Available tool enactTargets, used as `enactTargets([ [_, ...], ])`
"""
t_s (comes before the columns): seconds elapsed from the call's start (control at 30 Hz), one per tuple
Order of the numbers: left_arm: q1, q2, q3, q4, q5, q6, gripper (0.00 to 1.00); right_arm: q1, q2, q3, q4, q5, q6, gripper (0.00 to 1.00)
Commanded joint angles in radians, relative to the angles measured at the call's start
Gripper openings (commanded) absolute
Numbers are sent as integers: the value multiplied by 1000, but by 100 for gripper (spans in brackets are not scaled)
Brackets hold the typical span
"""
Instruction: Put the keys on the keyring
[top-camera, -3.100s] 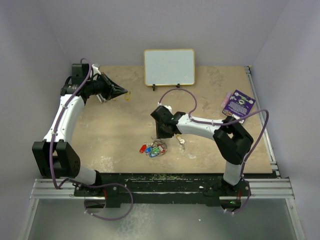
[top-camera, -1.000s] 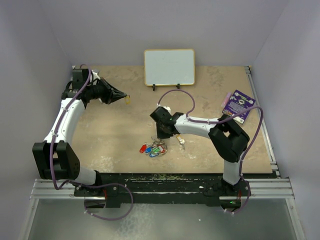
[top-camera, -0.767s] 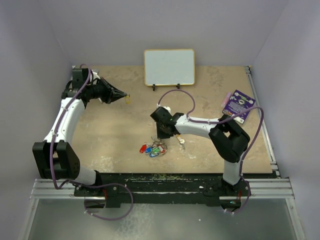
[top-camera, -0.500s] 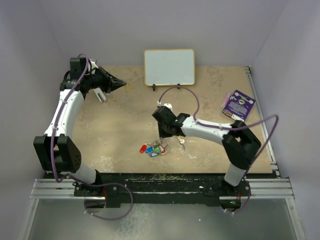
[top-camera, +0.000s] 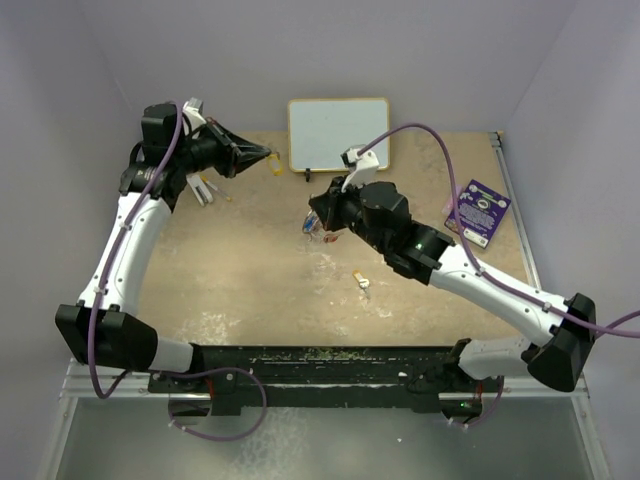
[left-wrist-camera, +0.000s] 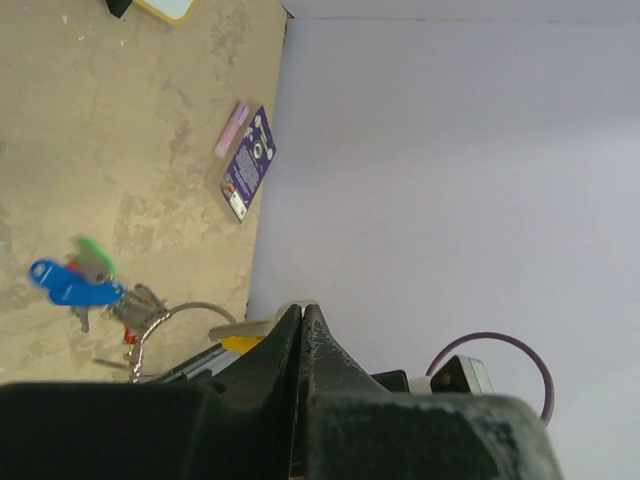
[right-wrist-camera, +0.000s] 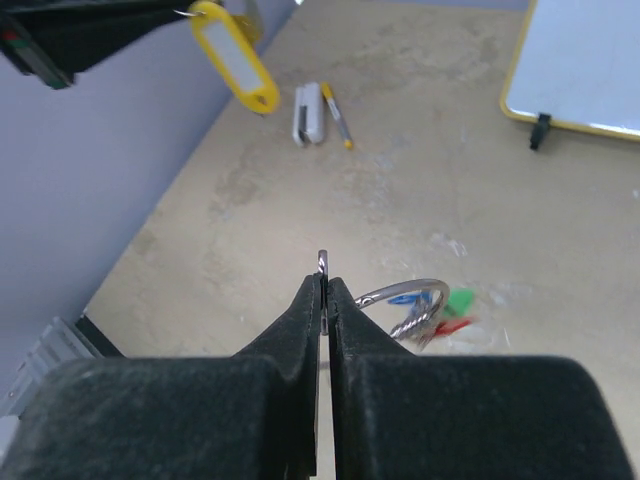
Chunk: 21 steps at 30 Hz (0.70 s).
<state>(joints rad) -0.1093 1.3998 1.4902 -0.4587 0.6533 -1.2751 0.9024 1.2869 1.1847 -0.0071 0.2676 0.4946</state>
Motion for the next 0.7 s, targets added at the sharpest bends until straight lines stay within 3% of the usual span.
enactTargets([
  [0.0,-6,-6,13,8,-40,-120,3,7,-17,41,214,-116,-124,0],
  [0.2,-6,8,27,-9,-41,-152,2,15,10,126,235,-166,-174,0],
  [0.67,-18,12,23,-31,-20,-203,2,49,103,199,290,-55,-233,0],
])
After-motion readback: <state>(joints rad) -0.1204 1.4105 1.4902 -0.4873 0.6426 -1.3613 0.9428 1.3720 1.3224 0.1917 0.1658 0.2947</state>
